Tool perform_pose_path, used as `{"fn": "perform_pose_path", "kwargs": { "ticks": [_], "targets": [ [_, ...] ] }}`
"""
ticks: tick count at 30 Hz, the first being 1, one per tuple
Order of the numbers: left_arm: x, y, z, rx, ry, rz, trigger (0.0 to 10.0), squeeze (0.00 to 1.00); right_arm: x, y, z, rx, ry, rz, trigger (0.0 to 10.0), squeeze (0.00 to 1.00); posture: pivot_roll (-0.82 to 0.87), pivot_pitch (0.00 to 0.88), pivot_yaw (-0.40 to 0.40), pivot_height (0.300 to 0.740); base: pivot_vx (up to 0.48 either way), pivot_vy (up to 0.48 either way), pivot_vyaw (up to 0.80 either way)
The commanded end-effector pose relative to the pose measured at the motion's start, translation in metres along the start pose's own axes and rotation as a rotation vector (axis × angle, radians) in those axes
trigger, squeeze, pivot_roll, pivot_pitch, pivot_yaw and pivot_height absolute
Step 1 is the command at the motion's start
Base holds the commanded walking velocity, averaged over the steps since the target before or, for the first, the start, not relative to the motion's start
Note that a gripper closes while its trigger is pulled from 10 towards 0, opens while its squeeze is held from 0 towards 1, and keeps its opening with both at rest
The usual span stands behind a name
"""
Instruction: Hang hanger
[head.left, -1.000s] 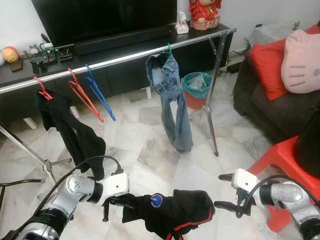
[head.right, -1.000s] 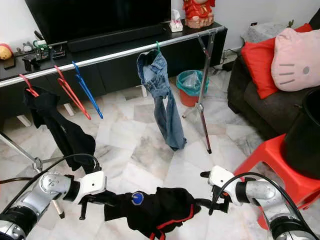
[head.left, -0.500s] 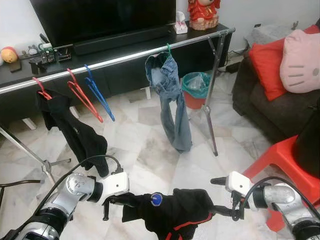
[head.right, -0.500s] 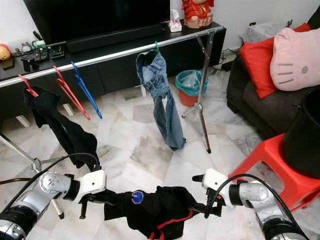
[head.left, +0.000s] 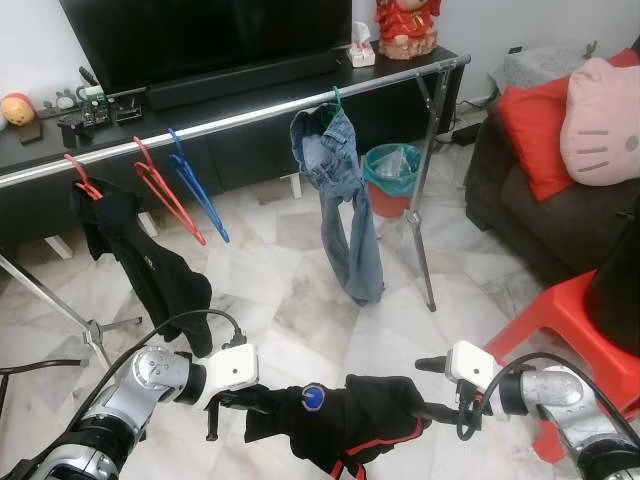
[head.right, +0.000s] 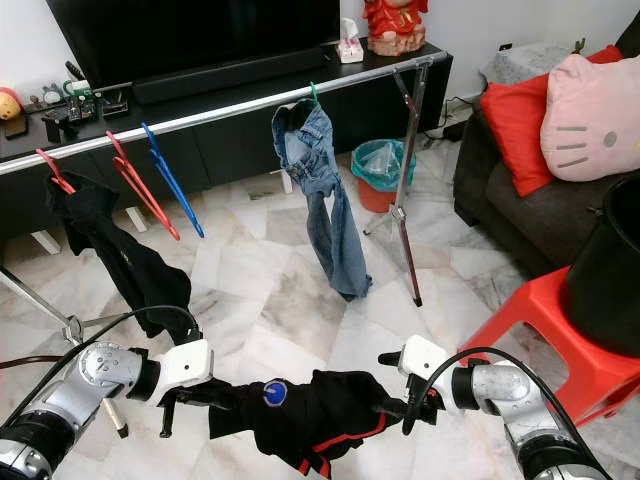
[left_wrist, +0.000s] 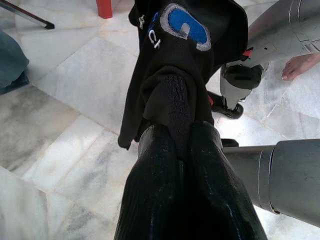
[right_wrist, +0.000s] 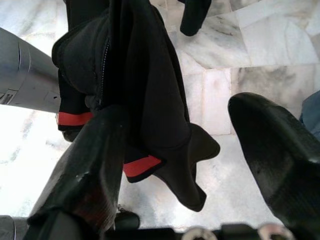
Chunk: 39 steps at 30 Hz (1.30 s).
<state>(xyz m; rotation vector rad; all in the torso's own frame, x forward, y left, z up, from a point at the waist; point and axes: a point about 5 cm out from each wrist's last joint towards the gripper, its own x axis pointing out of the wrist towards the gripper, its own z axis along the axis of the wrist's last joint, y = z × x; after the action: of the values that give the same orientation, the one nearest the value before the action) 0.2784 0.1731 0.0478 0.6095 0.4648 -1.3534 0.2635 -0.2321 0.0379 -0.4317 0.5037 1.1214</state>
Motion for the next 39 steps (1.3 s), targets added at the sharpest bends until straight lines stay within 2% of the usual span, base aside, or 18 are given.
{"fn": "perform_pose_path", "kwargs": {
  "ticks": [1, 6, 7, 15, 16, 17, 18, 19, 22, 39],
  "targets": [
    [-0.005, 0.007, 0.006, 0.006, -0.026, 0.028, 10.0, 0.0, 0.004, 0.0, 0.002, -0.018, 0.005, 0.008, 0.0, 0.0, 0.11, 0.03, 0.09, 0.74, 0.0, 0.0, 0.0],
    [-0.004, 0.007, 0.007, 0.006, -0.03, 0.029, 10.0, 0.0, 0.005, 0.0, 0.002, -0.032, 0.019, 0.001, 0.0, 0.0, 0.11, 0.03, 0.088, 0.74, 0.0, 0.0, 0.0],
    [-0.004, 0.007, 0.007, 0.006, -0.03, 0.029, 10.0, 0.0, 0.006, 0.0, 0.002, -0.034, 0.022, -0.008, 10.0, 0.0, 0.11, 0.03, 0.088, 0.74, 0.0, 0.0, 0.0],
    [-0.005, 0.008, 0.008, 0.008, -0.035, 0.03, 10.0, 0.0, 0.011, 0.0, 0.004, -0.043, 0.013, -0.024, 10.0, 0.0, 0.11, 0.031, 0.09, 0.74, 0.0, 0.0, 0.0],
    [-0.005, 0.008, 0.008, 0.008, -0.036, 0.03, 10.0, 0.0, 0.012, 0.0, 0.004, -0.044, 0.013, -0.023, 7.3, 0.0, 0.11, 0.031, 0.091, 0.74, 0.0, 0.0, 0.0],
    [-0.005, 0.008, 0.008, 0.008, -0.035, 0.03, 10.0, 0.0, 0.013, 0.0, 0.005, -0.041, 0.005, -0.018, 3.2, 0.0, 0.11, 0.031, 0.091, 0.74, 0.0, 0.0, 0.0],
    [-0.005, 0.008, 0.008, 0.008, -0.035, 0.03, 10.0, 0.0, 0.014, 0.0, 0.005, -0.04, 0.003, -0.017, 3.2, 0.0, 0.11, 0.03, 0.091, 0.74, 0.0, 0.0, 0.0],
    [-0.005, 0.008, 0.008, 0.008, -0.035, 0.03, 10.0, 0.0, 0.014, 0.0, 0.006, -0.037, -0.002, -0.017, 0.0, 0.0, 0.11, 0.029, 0.091, 0.74, 0.0, 0.0, 0.0],
    [-0.005, 0.009, 0.008, 0.008, -0.036, 0.03, 10.0, 0.0, 0.016, 0.001, 0.008, -0.02, -0.025, -0.01, 0.0, 0.0, 0.11, 0.029, 0.091, 0.74, 0.0, 0.0, 0.0],
    [-0.004, 0.008, 0.008, 0.015, -0.03, 0.023, 10.0, 0.0, 0.015, 0.001, 0.005, -0.022, -0.007, 0.0, 0.0, 0.0, 0.11, 0.006, 0.087, 0.74, 0.0, 0.0, 0.0]
  ]
}}
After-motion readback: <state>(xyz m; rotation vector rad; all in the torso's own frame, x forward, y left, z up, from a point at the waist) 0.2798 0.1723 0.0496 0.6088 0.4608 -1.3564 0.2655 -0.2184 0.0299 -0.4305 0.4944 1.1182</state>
